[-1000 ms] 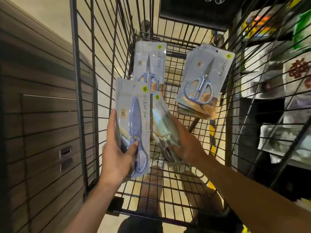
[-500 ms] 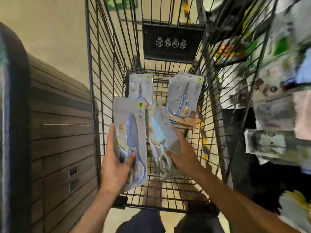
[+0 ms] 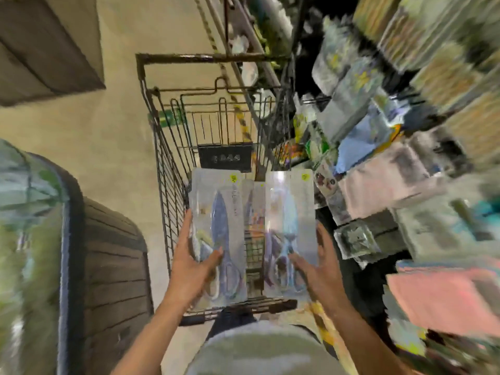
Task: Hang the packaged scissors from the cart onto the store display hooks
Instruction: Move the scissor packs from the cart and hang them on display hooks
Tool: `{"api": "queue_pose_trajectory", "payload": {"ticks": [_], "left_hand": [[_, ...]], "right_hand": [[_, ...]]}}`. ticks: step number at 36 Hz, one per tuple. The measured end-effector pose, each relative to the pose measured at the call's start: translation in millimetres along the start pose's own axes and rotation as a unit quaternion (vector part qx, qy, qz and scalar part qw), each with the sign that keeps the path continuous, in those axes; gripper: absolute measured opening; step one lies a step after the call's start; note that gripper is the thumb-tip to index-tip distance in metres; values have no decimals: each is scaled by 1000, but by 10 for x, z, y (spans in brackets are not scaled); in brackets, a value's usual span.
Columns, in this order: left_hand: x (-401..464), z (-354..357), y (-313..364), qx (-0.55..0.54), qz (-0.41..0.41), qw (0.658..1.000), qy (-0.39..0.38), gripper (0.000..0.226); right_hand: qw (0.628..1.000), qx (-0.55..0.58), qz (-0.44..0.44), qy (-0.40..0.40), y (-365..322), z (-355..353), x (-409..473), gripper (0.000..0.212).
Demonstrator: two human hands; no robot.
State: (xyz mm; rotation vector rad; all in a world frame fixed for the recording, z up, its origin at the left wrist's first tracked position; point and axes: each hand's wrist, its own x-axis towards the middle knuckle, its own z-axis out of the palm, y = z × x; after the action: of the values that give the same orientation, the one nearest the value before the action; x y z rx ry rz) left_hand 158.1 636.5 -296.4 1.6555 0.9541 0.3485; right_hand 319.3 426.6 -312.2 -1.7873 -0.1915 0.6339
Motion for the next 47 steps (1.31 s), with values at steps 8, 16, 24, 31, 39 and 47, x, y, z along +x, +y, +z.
{"api": "queue_pose_trajectory", "payload": {"ticks": [8,16,24,31,39,47], "left_hand": [[-675,401,312,11,77,989,-129,101],[-1844,1127,626,54,167,957,-229,101],[-2920,1458,736,37,192,914,-356,100],[-3561,1514,849,47,249,876,-411,102],[-3917,1515,996,5,296,807,-512,103],[-4261,1505,1159,-36,323,773,-545,98]], "right_hand": [[984,120,-23,129,184,-844,-1083,88],[935,228,-25,269,641,-1605,-2538,85],[878,269,-46,393,872,-2092,-3947,76],[830,269,-69,484,1041,-2106,-4853,75],[784,258,-70,561,1011,-1804,-5474,78],[753,203,-92,619,778,-1676,-5965,75]]}}
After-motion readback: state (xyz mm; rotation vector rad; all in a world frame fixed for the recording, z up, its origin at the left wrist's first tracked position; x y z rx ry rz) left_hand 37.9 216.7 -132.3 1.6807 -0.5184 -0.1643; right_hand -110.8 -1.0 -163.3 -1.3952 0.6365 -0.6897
